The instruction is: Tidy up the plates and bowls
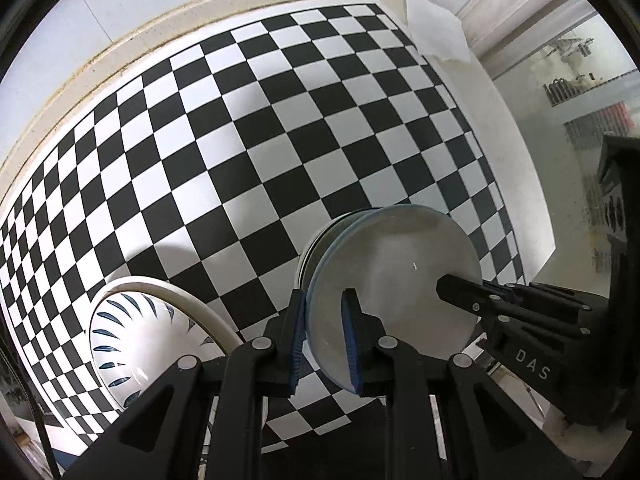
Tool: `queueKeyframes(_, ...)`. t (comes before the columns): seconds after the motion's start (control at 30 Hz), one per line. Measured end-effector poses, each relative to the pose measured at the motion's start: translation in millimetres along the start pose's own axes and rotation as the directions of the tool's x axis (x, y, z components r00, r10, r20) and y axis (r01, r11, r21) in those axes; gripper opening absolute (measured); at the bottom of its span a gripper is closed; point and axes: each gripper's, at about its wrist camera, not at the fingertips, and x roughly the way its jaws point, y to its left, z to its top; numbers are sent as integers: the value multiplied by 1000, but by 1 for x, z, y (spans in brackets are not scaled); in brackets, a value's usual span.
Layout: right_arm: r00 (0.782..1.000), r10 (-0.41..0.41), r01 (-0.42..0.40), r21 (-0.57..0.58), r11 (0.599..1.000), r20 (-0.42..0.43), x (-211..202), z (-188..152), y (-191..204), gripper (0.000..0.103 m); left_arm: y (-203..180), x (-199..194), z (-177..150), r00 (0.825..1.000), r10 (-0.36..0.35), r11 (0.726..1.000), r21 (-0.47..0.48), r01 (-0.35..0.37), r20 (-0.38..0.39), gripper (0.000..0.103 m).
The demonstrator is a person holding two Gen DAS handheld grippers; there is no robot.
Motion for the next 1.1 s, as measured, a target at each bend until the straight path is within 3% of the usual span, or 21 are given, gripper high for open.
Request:
queueKeyframes(0.27,1000,-27,27,-15,1000,-13,8,5,2,10,1,14,0,999,50,999,7,-50,-15,16)
queueKeyframes(0.77,998,-61,59,-52,997,-32,10,8,9,13,-1,11,-3,998,66,998,-17,-66,-1,16)
queueKeyframes(0.93,999,-41,40,-55,998,-7,1,3,9,13,-3,-8,-15,997,63,998,-19,-62,43,16)
queueKeyframes(1.1,994,-72,81,-107,991,85,-28,-17,22,13,-5,-38,-34,989,78,997,-17,-77,122,17)
